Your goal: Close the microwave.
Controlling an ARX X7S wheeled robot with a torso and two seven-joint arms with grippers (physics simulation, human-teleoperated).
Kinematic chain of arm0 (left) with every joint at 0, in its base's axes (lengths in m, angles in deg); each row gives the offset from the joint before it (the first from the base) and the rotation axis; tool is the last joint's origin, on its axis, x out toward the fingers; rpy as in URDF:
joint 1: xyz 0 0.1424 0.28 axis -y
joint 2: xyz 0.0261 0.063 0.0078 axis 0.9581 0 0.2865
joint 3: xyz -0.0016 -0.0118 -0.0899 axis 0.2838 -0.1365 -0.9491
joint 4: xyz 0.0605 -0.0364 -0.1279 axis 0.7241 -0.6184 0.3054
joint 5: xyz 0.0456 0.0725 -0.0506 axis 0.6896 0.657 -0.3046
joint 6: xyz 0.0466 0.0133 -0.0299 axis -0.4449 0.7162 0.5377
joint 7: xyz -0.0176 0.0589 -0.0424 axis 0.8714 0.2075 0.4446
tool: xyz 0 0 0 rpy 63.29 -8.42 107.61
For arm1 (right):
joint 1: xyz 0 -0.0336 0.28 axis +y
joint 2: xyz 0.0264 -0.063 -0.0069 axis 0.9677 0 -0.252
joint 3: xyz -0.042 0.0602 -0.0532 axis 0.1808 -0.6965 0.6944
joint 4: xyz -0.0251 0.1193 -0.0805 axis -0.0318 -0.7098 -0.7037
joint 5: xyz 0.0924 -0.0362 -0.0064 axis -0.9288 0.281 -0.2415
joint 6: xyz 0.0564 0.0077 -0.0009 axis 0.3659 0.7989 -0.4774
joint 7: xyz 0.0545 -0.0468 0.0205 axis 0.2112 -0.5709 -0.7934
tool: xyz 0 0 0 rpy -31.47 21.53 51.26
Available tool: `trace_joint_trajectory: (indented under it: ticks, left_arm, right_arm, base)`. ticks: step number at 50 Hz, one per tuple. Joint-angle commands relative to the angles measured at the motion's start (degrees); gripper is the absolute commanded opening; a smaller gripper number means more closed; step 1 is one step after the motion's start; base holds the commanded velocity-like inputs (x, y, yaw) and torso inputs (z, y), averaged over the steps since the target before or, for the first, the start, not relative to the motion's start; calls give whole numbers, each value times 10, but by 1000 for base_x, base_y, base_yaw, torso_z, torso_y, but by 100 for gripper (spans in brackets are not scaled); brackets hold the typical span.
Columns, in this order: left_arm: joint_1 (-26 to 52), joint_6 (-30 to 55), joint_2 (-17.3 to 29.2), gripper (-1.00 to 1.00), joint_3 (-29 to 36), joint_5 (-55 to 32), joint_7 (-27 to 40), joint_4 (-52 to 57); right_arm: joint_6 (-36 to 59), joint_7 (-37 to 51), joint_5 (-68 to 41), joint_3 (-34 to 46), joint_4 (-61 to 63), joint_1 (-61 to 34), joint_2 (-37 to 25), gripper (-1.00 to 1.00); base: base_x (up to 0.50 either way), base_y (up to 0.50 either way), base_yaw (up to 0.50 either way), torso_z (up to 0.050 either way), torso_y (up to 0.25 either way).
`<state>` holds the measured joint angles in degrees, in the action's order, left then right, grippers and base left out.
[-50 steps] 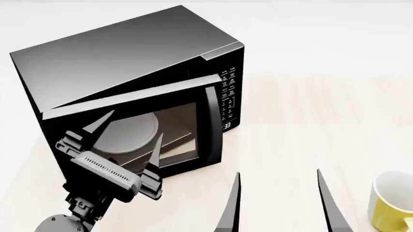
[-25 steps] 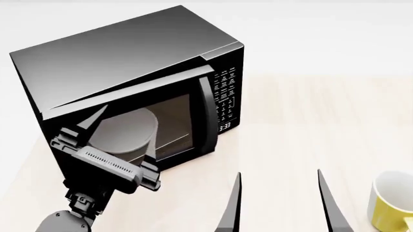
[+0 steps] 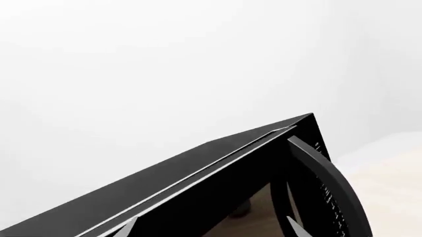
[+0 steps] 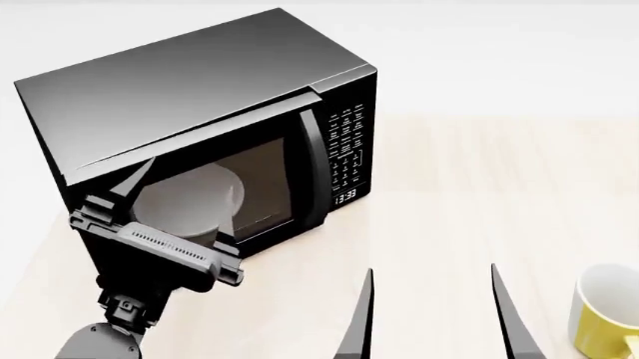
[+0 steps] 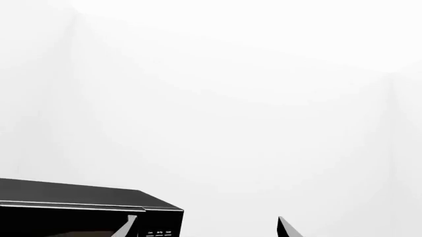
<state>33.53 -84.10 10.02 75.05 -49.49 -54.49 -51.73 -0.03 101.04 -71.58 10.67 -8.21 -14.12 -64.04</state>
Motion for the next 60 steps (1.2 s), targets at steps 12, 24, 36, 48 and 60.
trace_joint_trajectory:
  ticks: [12, 24, 36, 48, 60]
  left_arm:
    - [1, 5, 22, 100, -86, -35, 79, 1]
    - [-257, 225, 77, 100, -56, -57, 37, 310]
    - [-468, 296, 133, 100, -38, -90, 26, 693]
    - [-476, 268, 134, 100, -55, -104, 42, 716]
    - [-492, 268, 173, 100, -86, -102, 57, 744]
  right_arm:
    - [-3, 2, 1, 7, -5, 0, -3, 100]
    - [-2, 4, 5, 12, -9, 1, -3, 100]
    - [-5, 6, 11, 21, -15, 3, -2, 100]
    - [2, 3, -6, 24, -31, 0, 2, 100]
    - [6, 6, -8, 22, -41, 4, -4, 100]
  base:
    - [0, 0, 0, 1, 0]
    - [0, 0, 0, 0, 0]
    - [0, 0, 0, 0, 0]
    - [0, 0, 0, 0, 0]
    - [0, 0, 0, 0, 0]
